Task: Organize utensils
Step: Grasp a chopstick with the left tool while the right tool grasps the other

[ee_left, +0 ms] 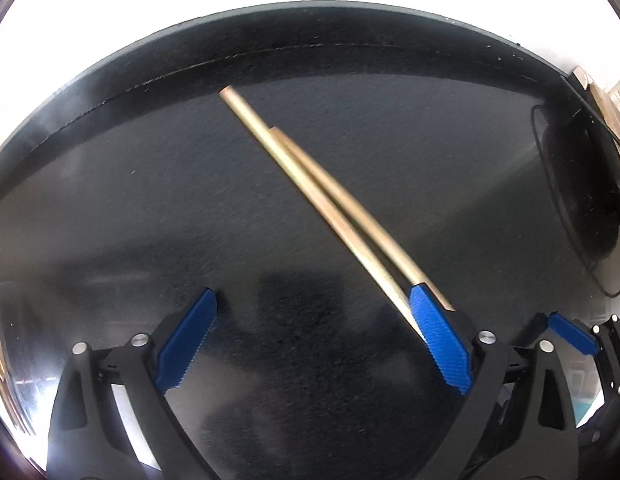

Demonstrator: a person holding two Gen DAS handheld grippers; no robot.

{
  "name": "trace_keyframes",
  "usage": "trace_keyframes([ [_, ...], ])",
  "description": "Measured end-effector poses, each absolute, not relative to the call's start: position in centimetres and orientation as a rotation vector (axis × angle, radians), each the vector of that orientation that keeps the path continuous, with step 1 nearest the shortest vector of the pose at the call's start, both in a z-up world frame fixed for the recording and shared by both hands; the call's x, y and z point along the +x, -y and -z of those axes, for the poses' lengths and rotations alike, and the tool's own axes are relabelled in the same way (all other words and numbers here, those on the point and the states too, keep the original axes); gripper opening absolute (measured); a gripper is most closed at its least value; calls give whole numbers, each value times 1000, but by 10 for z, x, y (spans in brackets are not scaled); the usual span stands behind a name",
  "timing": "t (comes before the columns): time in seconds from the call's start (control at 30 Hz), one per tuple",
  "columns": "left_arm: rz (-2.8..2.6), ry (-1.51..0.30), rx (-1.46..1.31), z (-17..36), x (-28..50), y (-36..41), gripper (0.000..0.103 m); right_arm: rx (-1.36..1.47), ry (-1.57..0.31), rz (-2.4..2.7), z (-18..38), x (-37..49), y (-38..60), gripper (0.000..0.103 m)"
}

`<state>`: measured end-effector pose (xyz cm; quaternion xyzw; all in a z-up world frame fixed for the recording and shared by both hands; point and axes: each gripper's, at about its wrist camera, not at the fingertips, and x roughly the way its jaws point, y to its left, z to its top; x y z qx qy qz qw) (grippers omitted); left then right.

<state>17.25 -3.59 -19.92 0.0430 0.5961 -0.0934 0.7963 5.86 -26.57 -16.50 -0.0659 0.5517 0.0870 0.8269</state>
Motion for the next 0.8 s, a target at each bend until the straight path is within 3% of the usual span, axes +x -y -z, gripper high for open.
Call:
trace_keyframes([
  [0.27, 225, -1245, 112, 203, 176, 17, 96, -166, -1154, -229, 164, 71, 249, 67],
  [0.47, 230, -1190, 147, 206, 193, 14, 95, -190, -1124, -273, 163, 101, 230, 56],
  [0.57, 244, -1161, 166, 208, 206, 17, 90, -196, -1100, -295, 163, 118, 224, 47],
  [0.7, 264, -1106, 185, 205, 209, 15, 66, -207, -1072, -321, 161, 132, 217, 35],
  [0.8, 279, -1082, 196, 202, 210, 17, 38, -218, -1062, -344, 161, 136, 213, 20],
])
